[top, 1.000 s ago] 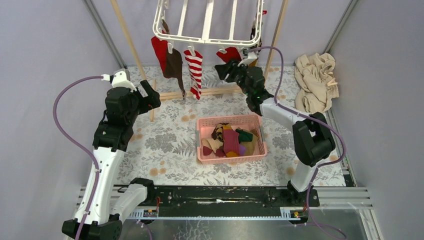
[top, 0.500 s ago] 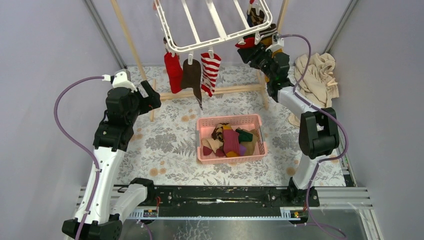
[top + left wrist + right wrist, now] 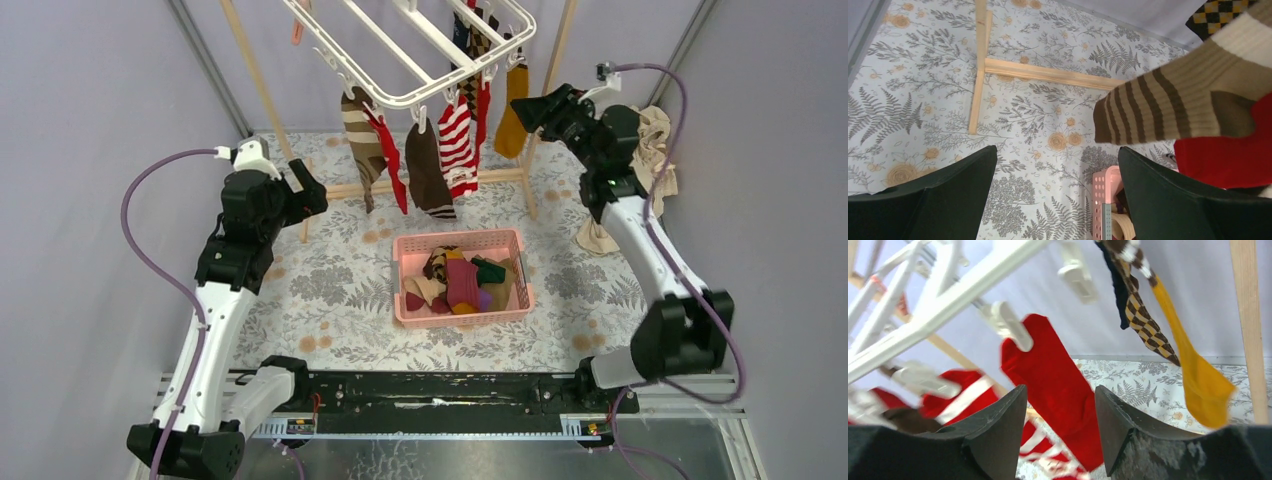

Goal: Remove the socks clipped to the hanger
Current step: Adjust the hanger on the clothesline.

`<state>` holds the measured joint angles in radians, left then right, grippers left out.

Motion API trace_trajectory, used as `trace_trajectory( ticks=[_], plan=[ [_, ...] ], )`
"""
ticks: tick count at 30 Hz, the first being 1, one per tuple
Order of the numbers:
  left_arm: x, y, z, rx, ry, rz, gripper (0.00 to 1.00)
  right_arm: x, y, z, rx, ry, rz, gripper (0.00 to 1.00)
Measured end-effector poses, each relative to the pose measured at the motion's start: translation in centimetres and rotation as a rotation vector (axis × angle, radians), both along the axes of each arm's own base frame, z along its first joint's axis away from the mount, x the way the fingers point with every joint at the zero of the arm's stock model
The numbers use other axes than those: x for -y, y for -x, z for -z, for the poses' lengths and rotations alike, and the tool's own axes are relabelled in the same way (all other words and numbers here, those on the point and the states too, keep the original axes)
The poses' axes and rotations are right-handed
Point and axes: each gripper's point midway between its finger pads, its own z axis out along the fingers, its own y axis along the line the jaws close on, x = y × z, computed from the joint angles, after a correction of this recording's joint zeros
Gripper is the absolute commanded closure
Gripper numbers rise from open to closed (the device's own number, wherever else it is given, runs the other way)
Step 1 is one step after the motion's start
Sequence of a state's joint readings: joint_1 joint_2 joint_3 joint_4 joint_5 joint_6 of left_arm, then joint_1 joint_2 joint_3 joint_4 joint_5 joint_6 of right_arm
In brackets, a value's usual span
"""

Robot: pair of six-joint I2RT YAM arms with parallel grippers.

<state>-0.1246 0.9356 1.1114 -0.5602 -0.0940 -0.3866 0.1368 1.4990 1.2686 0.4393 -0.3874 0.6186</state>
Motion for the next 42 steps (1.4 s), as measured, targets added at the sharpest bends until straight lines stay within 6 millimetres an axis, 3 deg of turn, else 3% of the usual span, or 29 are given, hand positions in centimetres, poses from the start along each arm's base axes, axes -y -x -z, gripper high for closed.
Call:
trace_trajectory(
  ticks=[4,8,13,20,23,28,34,37,42],
  plan=[
    [1.1,-1.3,0.4,0.026,0.019,0.045,0.01,0.9,5.2,-3.3,0.054,0.051,0.009,0.35],
    [3.0,-2.8,1.0,0.072,0.05,0.141,0.01,1.4,9.1,-3.8,0.065,0.088,-0.001,0.32],
    [5.3,-5.4,2.4,0.124,0.071,0.258,0.01,0.8,11.6,-1.6,0.013,0.103,-0.067,0.32],
    [7.7,-10.7,2.7,0.22,0.09,0.377,0.01,-0.7,13.0,4.1,-0.13,0.068,-0.179,0.32],
    [9.2,-12.3,3.1,0.248,0.121,0.445,0.01,-1.1,13.1,4.8,-0.156,0.056,-0.208,0.32],
    [11.4,-11.7,1.4,0.327,0.141,0.527,0.02,-1.5,13.4,4.2,-0.137,0.047,-0.237,0.33],
    [14.6,-9.8,-1.5,0.42,0.148,0.616,0.25,-2.6,14.3,3.8,-0.122,0.041,-0.301,0.34],
    [15.6,-8.8,-2.0,0.435,0.15,0.645,0.27,-4.8,15.7,3.9,-0.132,0.082,-0.367,0.35],
    [16.2,-6.7,-3.2,0.469,0.141,0.655,0.28,-10.7,19.6,2.5,-0.069,0.194,-0.509,0.34]
  ],
)
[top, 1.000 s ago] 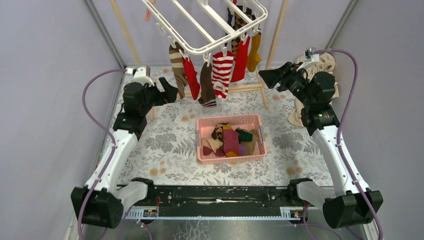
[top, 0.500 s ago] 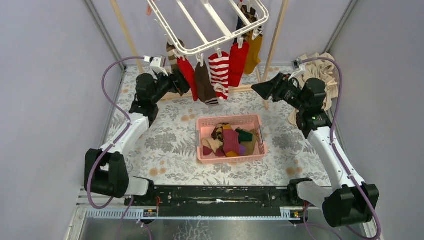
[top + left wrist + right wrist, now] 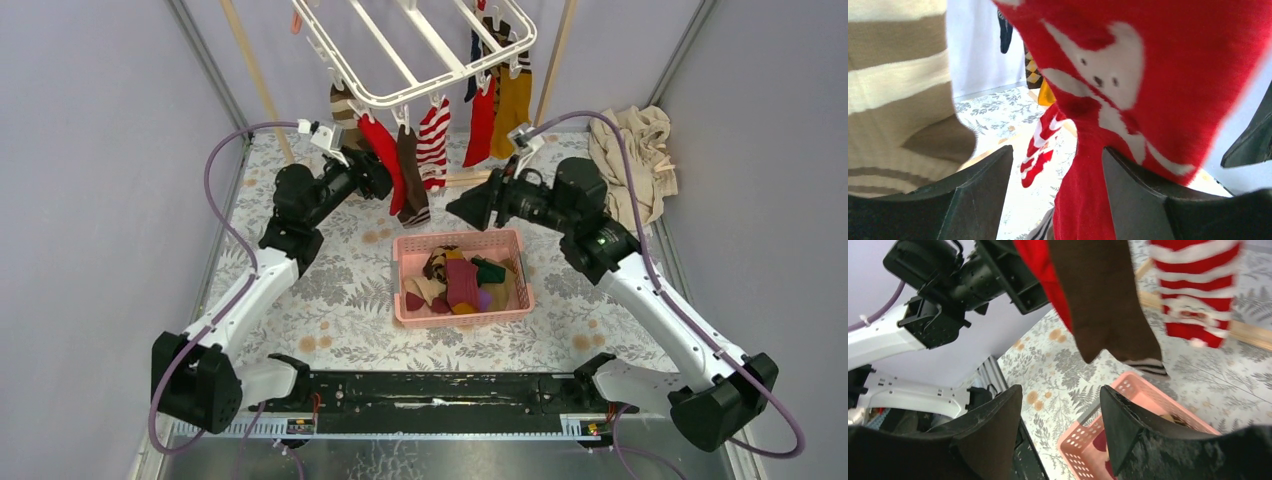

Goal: Remove the socks clipped to the hanger
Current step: Adjust the hanger on the clothesline, then remove the sock from the hanger.

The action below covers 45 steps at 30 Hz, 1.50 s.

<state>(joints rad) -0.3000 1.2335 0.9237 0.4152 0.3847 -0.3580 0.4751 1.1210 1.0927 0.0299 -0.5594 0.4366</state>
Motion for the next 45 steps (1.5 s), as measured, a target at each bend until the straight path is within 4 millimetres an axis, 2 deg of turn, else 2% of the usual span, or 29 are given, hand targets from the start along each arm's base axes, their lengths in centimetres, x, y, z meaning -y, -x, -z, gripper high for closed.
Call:
trace_trajectory(
  ticks=[3,7,12,15,20,23,25,28,35,37,40,43,44,45],
  plan=[
    [0.0,1.2,-0.9,0.028,0.004,-0.003,0.29,-2.2,1.7,-0.4,0.05,0.038,-0.042,0.35],
    [-0.1,2.4,-1.4,0.051,0.005,-0.012,0.29,-4.6,2.4,-0.3,0.098,0.087,-0.056,0.34],
    [-0.3,3.4,0.2,0.031,0.0,-0.024,0.3,-7.9,2.4,-1.0,0.169,0.123,-0.052,0.35],
    [-0.1,3.7,2.0,0.003,-0.008,-0.024,0.3,-9.1,1.5,-2.0,0.203,0.124,-0.021,0.35],
    [0.4,4.4,5.2,-0.053,-0.025,-0.018,0.3,-10.6,-1.2,-5.2,0.257,0.1,0.056,0.35],
    [0.4,4.5,5.8,-0.063,-0.027,-0.023,0.3,-11.8,-2.5,-6.7,0.282,0.088,0.096,0.34],
    [0.4,4.4,5.6,-0.053,-0.022,-0.026,0.3,-12.5,-3.3,-7.0,0.286,0.094,0.123,0.34],
    [0.5,4.2,5.2,-0.035,-0.014,-0.025,0.3,-13.6,-4.4,-6.6,0.278,0.117,0.151,0.34],
    [0.7,3.7,5.6,-0.038,-0.015,-0.025,0.3,-15.6,-5.0,-3.1,0.243,0.228,0.185,0.34],
    [0.7,3.7,5.5,-0.034,-0.014,-0.025,0.3,-16.0,-5.2,-2.6,0.242,0.252,0.203,0.42],
    [0.7,3.8,5.6,-0.034,-0.014,-0.025,0.3,-16.1,-5.9,-2.3,0.244,0.271,0.253,0.7],
    [0.7,3.9,5.5,-0.029,-0.011,-0.025,0.3,-15.8,-7.0,-2.2,0.248,0.291,0.306,0.93],
    [0.6,3.9,5.3,-0.025,-0.009,-0.025,0.3,-15.8,-7.3,-2.2,0.252,0.295,0.318,0.99],
    [0.6,4.0,5.3,-0.023,-0.008,-0.025,0.3,-15.8,-7.7,-2.1,0.25,0.299,0.33,1.0]
  ],
)
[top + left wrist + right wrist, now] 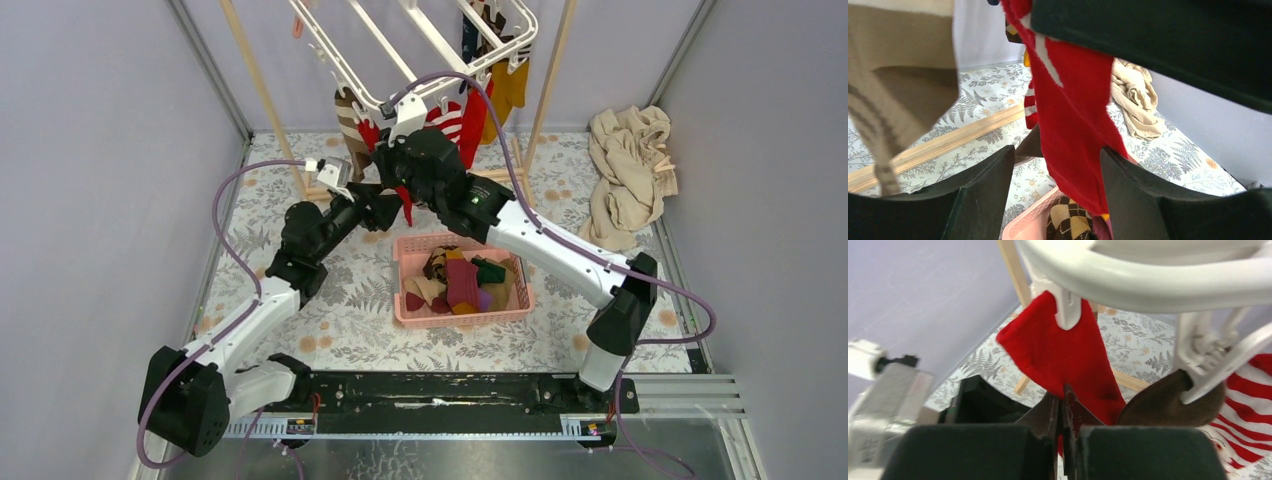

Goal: Remove the socks clipped to the hanger
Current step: Remove the sock from the hanger.

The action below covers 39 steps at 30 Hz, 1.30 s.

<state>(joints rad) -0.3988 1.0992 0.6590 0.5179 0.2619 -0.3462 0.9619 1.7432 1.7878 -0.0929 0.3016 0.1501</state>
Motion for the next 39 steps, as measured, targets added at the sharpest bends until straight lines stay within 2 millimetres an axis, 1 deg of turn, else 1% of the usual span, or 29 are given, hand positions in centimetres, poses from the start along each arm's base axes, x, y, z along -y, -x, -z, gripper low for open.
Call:
trace_trajectory(
  ticks=[5,8,10,12,15,18,23,28,31,33,39],
  plan=[
    [-0.3,0.6,-0.6,0.018,0.007,0.0,0.29,0.9,-1.3,0.2,-0.002,0.003,0.041,1.0],
    [-0.6,1.3,-1.1,0.033,0.013,-0.001,0.24,2.0,-1.9,0.2,-0.02,-0.019,0.043,1.0],
    [-0.8,1.7,-1.4,0.045,0.018,-0.005,0.18,3.3,-2.1,0.2,-0.044,-0.047,0.037,1.0],
    [-1.2,2.2,-1.9,0.057,0.025,-0.015,0.14,5.1,-2.2,0.0,-0.079,-0.094,0.02,1.0],
    [-1.6,2.9,-2.5,0.073,0.035,-0.023,0.11,7.1,-2.1,-1.3,-0.111,-0.169,-0.012,1.0],
    [-1.9,3.6,-3.0,0.086,0.046,-0.023,0.08,8.4,-1.3,-3.0,-0.132,-0.239,-0.064,1.0],
    [-2.0,4.2,-3.2,0.08,0.068,-0.015,0.06,9.6,1.3,-4.8,-0.17,-0.318,-0.179,1.0],
    [-1.3,4.7,-2.1,0.041,0.106,0.029,0.04,11.1,3.2,-6.3,-0.2,-0.396,-0.26,1.0],
    [-0.7,5.2,-1.4,0.015,0.14,0.069,0.02,11.2,4.3,-6.7,-0.22,-0.435,-0.316,1.0],
    [-0.3,5.5,-1.3,0.009,0.166,0.098,0.01,10.9,5.1,-6.7,-0.244,-0.454,-0.359,1.0],
    [0.8,6.7,-2.4,0.026,0.25,0.191,0.02,10.1,6.3,-6.4,-0.303,-0.493,-0.439,1.0]
  ],
)
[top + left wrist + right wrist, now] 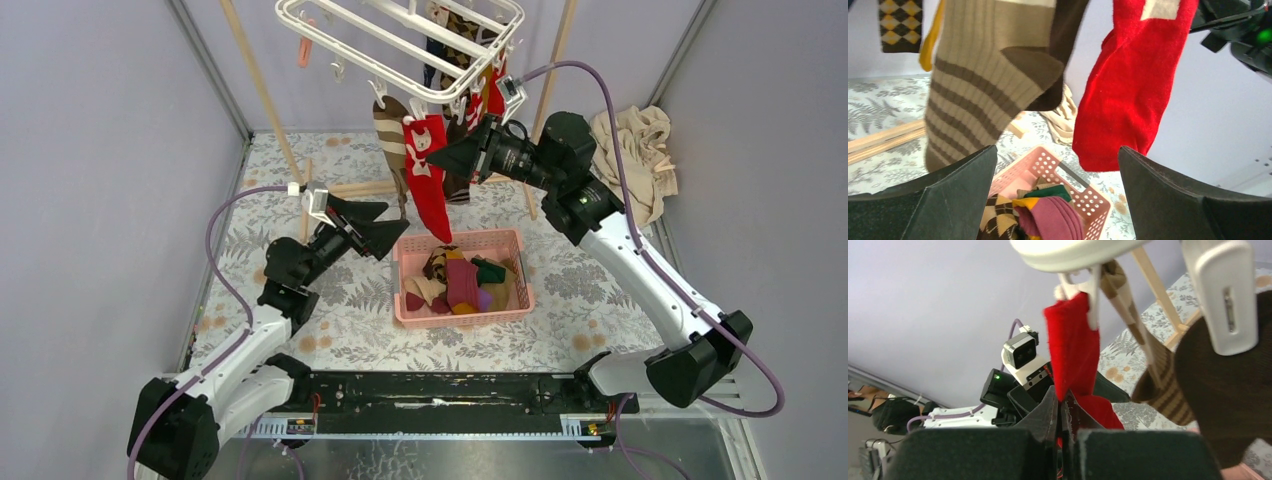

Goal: Remove the socks clipped to the hanger
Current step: Remove the sock from the hanger.

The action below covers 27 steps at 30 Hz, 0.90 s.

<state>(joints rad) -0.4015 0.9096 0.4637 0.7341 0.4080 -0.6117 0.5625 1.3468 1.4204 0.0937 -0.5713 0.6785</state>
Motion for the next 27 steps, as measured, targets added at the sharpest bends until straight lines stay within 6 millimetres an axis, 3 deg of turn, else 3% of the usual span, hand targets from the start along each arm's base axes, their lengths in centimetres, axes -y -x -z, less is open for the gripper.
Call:
trace_trajectory(
  ticks=[7,17,23,27],
  plan=[
    [1.2,0.5,-0.5,0.018,0.037,0.067,0.01,-0.6,0.5,-0.6,-0.017,-0.045,-0.055,1.0],
    [2.4,-0.2,1.0,-0.01,0.036,0.124,0.02,-1.2,0.3,-0.4,-0.041,-0.064,-0.085,1.0],
    [2.7,0.3,-0.4,0.029,0.062,0.154,0.02,-1.4,0.1,-0.1,-0.043,-0.072,-0.086,1.0],
    [2.9,0.5,-1.5,0.056,0.082,0.171,0.13,-1.6,-0.2,0.5,-0.056,-0.069,-0.086,1.0]
  ],
)
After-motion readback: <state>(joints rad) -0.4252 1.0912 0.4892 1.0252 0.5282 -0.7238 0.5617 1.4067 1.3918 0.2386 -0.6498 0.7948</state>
